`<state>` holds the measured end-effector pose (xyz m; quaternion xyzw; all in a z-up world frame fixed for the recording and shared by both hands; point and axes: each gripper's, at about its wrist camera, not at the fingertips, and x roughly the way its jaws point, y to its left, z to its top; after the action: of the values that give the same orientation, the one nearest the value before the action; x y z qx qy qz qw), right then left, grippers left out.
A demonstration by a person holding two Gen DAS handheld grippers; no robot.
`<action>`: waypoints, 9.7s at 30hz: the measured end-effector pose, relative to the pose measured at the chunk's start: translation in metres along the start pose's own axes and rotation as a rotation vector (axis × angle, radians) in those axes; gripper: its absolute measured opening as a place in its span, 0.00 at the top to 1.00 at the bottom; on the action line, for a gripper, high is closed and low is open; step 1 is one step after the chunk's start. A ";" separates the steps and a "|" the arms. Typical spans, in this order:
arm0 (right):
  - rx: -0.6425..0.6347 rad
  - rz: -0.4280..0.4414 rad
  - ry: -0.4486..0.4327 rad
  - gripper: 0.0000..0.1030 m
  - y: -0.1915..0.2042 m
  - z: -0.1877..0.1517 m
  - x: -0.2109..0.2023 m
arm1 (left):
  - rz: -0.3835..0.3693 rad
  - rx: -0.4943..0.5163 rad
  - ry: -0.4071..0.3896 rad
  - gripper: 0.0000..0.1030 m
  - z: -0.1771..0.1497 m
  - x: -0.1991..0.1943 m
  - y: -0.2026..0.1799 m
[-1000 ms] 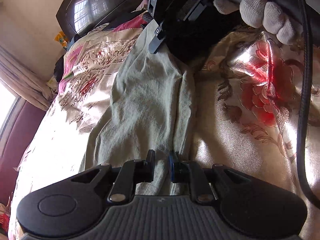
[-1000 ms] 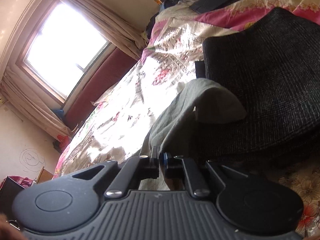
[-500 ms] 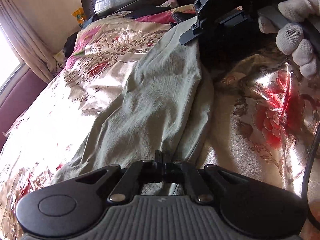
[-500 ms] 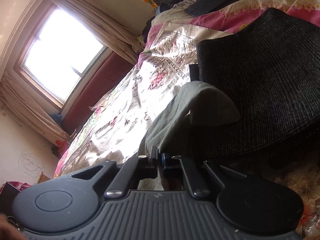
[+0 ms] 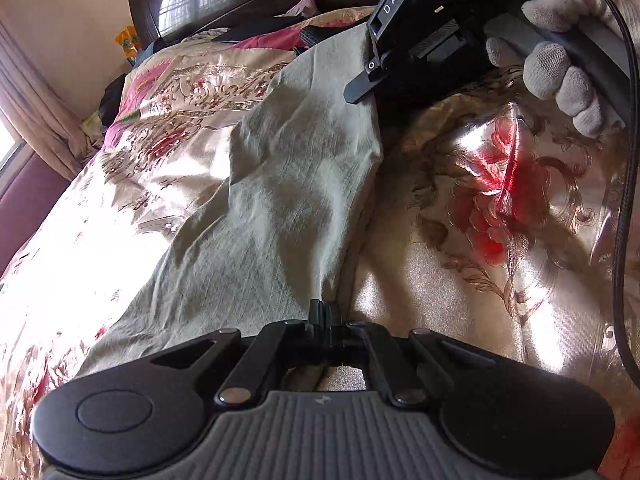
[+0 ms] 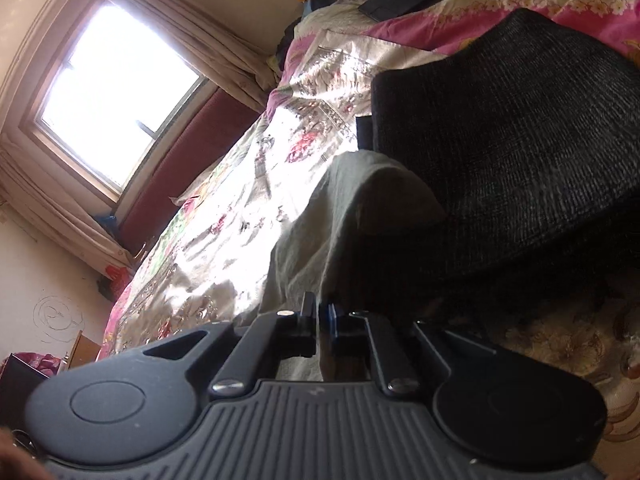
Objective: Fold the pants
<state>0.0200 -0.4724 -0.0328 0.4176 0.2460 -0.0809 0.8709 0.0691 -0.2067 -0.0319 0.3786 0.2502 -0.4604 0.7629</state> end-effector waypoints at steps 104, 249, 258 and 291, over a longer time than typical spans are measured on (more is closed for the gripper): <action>-0.742 0.237 0.170 0.92 0.365 -0.160 0.111 | 0.104 -0.673 -0.305 0.80 -0.184 -0.124 0.080; -0.518 0.265 0.387 0.91 0.293 -0.119 0.103 | 0.559 -0.849 0.068 0.42 -0.301 -0.160 0.171; -0.729 0.332 0.436 0.91 0.383 -0.172 0.119 | 0.584 -0.818 0.043 0.43 -0.301 -0.158 0.167; -1.055 0.382 0.540 0.93 0.470 -0.332 0.132 | 0.594 -0.978 -0.085 0.43 -0.332 -0.184 0.145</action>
<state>0.1775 0.0908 0.0492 -0.0266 0.3852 0.3173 0.8662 0.1047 0.1978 -0.0422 0.0171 0.2863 -0.0720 0.9553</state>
